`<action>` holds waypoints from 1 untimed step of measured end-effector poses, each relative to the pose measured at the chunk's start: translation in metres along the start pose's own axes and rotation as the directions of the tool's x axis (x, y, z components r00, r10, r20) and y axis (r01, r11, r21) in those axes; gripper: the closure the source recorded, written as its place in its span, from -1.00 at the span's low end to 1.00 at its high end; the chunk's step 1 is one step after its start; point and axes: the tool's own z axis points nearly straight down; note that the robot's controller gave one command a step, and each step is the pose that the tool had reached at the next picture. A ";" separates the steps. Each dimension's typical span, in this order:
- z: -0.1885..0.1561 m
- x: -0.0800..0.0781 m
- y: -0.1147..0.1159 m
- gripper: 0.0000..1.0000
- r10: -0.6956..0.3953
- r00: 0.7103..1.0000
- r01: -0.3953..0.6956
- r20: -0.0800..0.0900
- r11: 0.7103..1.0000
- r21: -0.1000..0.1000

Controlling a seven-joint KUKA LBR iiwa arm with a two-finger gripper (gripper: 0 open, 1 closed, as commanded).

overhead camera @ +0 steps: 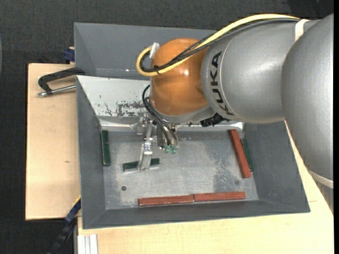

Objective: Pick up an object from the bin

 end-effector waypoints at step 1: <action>0.038 -0.027 0.002 -1.00 -0.046 0.999 0.046 -0.006 0.999 0.002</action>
Offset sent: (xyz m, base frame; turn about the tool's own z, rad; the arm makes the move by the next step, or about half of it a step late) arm -0.0173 -0.0094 -0.1028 -0.4083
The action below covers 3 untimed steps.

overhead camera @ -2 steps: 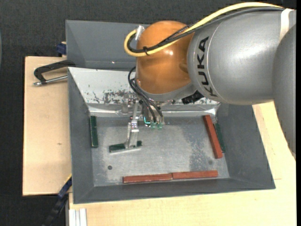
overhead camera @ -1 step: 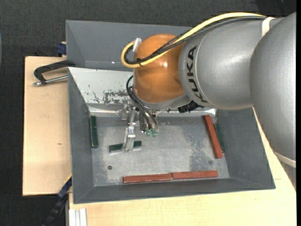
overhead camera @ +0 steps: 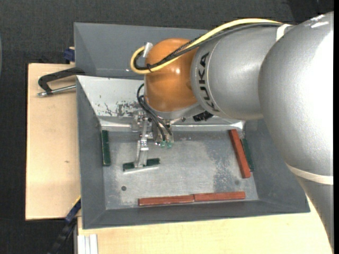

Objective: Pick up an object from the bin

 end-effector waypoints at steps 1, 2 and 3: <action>0.042 0.020 -0.006 -1.00 -0.295 0.956 0.295 0.002 0.956 0.001; 0.064 0.027 -0.057 1.00 -0.333 0.943 0.333 -0.002 0.943 0.000; 0.064 0.027 -0.057 1.00 -0.333 0.943 0.333 -0.002 0.943 0.000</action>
Offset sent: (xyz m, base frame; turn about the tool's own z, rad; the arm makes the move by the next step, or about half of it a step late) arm -0.0279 -0.0573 -0.0653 -0.3414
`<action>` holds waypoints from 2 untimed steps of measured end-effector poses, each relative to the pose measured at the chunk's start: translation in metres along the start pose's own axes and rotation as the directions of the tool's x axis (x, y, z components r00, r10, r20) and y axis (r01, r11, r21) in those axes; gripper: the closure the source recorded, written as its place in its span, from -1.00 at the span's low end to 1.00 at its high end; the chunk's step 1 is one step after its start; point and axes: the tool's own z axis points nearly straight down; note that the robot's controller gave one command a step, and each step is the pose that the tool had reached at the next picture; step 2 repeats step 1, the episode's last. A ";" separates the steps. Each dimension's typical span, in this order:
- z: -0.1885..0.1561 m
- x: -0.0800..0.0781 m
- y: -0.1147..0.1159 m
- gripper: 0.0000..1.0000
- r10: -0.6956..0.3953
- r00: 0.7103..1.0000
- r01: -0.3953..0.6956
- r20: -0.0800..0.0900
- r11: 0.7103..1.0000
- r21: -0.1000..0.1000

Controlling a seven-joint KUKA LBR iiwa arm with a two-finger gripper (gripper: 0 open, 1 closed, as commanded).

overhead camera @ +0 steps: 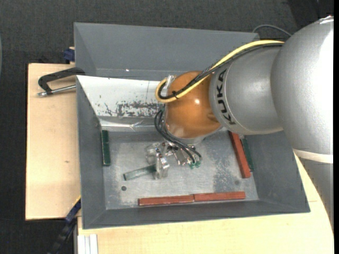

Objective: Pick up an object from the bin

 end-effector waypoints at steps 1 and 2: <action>-0.131 -0.007 0.027 1.00 0.020 1.000 -0.020 0.004 1.000 0.000; -0.131 -0.007 0.027 1.00 0.020 1.000 -0.020 0.004 1.000 0.000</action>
Offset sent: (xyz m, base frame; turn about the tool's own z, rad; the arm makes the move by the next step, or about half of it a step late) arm 0.0000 0.0000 0.0000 0.0000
